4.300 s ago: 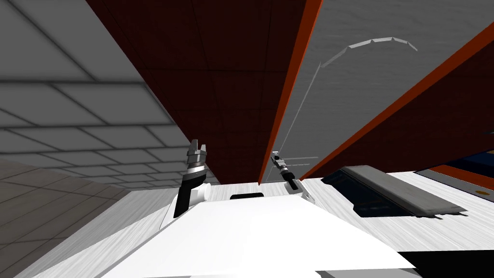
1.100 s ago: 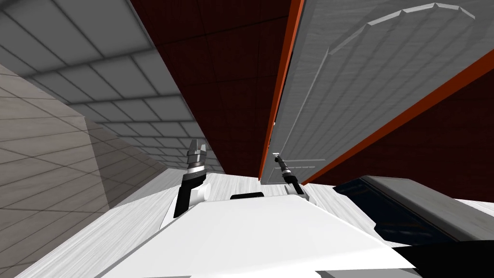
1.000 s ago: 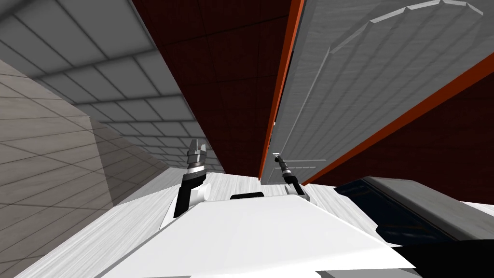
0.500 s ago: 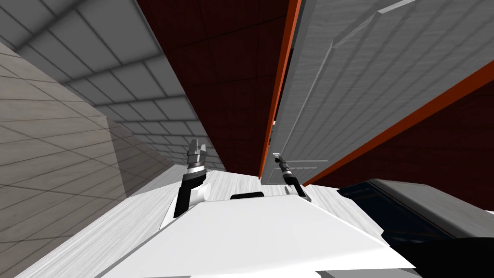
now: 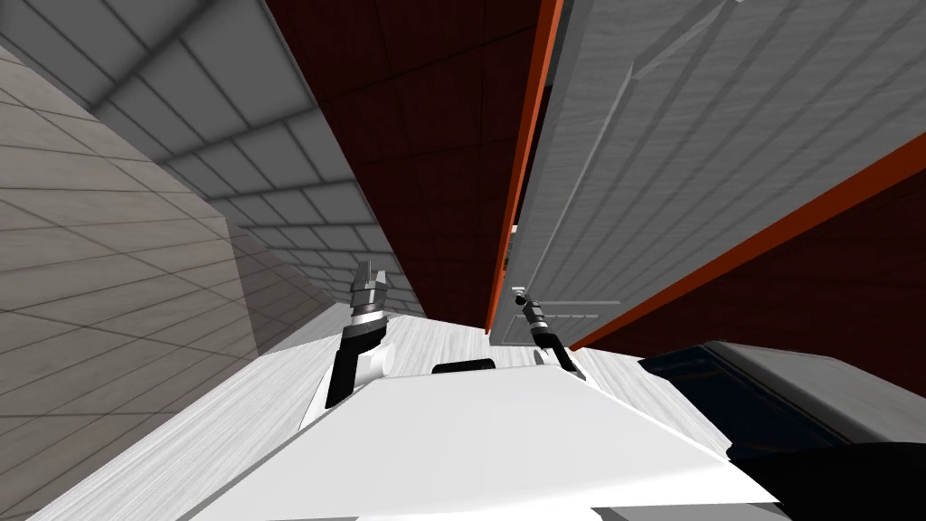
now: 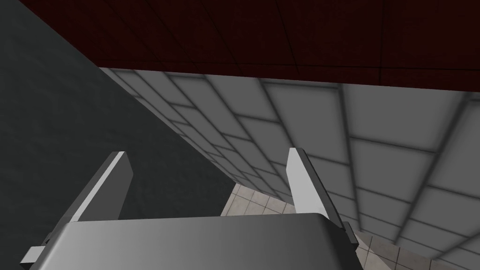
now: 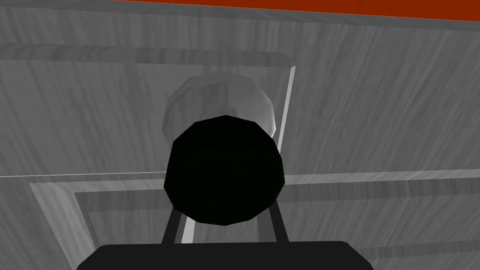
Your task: Pull the door open
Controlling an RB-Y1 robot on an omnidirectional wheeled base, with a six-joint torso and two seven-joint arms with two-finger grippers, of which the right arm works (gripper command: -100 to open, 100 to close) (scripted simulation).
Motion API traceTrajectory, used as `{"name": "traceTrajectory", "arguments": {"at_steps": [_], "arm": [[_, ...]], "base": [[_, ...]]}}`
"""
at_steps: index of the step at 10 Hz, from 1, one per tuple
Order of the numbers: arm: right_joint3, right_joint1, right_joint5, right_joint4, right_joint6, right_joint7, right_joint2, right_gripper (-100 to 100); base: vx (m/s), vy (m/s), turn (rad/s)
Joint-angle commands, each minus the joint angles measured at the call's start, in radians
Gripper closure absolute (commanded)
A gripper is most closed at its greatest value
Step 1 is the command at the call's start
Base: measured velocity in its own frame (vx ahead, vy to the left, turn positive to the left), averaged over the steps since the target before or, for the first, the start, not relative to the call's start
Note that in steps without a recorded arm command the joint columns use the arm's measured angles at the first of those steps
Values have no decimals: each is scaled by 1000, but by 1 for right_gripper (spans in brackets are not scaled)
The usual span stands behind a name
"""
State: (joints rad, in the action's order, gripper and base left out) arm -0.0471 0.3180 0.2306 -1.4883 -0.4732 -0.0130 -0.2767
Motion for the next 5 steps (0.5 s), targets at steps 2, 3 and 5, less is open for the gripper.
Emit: {"name": "traceTrajectory", "arguments": {"at_steps": [2,3,5], "arm": [[43,0,60,-21,-12,-67,9,100],[43,0,60,-21,-12,-67,9,100],[54,8,104,-30,-13,-108,7,100]], "base": [[-45,-30,80],[-47,-29,67],[-24,-16,38]]}}
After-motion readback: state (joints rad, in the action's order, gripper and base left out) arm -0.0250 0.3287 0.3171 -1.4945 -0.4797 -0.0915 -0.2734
